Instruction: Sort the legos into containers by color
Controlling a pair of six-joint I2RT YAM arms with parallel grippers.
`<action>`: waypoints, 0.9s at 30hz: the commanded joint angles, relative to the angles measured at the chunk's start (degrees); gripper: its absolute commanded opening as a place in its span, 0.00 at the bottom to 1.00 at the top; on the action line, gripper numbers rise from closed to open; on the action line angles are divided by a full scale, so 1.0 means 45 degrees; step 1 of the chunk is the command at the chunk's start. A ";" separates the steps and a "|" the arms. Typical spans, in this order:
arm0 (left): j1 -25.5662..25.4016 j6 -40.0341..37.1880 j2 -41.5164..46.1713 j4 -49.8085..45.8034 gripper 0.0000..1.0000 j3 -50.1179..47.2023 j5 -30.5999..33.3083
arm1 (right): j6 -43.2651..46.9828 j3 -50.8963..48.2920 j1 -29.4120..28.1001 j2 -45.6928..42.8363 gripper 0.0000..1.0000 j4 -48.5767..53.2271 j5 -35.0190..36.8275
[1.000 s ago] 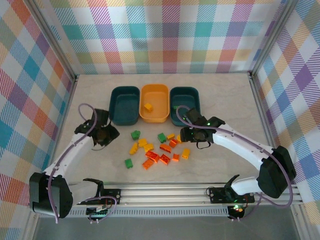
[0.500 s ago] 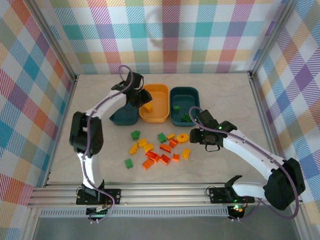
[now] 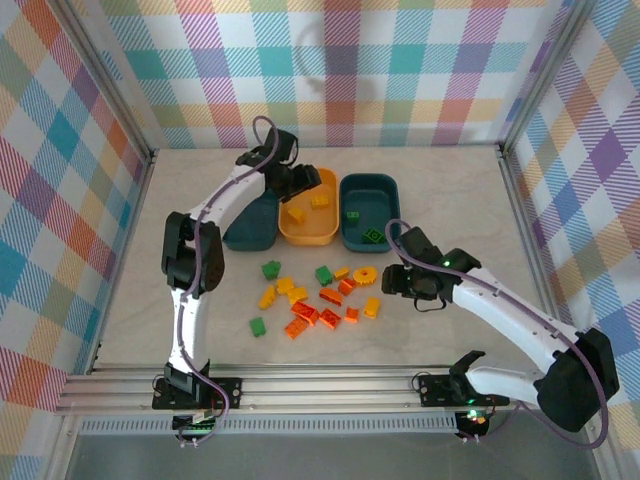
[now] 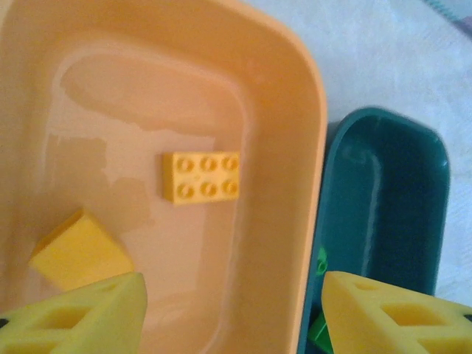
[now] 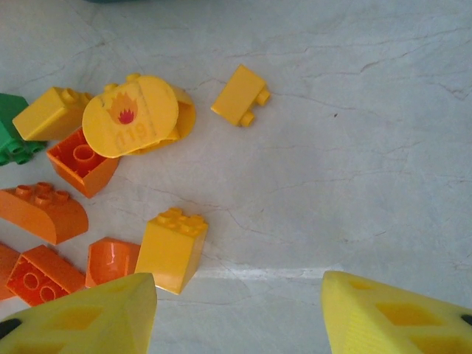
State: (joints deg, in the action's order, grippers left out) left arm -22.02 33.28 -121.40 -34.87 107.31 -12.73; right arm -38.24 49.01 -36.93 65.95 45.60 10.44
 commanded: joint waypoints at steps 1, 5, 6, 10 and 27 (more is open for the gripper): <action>-0.0118 0.0274 0.2468 0.0512 0.68 -0.1842 0.0581 | -0.0839 -0.0361 -0.0559 0.0503 0.61 -0.0228 -0.0437; -0.0138 0.0969 0.5416 0.1486 0.74 -0.5679 0.1935 | -0.1478 -0.0374 -0.1074 0.1652 0.64 -0.1323 -0.1357; -0.0131 0.1110 0.6208 0.1613 0.76 -0.6770 0.2313 | -0.1546 -0.0345 -0.1156 0.1873 0.65 -0.1615 -0.1508; -0.0126 0.1511 0.9167 0.1681 0.79 -1.0851 0.3380 | -0.1737 -0.0152 -0.1344 0.2839 0.67 -0.2043 -0.1602; -0.0085 0.2460 1.5403 0.0073 0.92 -1.6343 0.5504 | -0.1021 0.0719 -0.1422 0.5380 0.26 -0.2328 -0.0547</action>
State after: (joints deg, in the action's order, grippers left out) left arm -22.22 44.14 -51.81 -33.47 33.39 10.00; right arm -44.25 50.13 -42.85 89.69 33.47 5.37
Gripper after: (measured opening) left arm 0.913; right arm 0.301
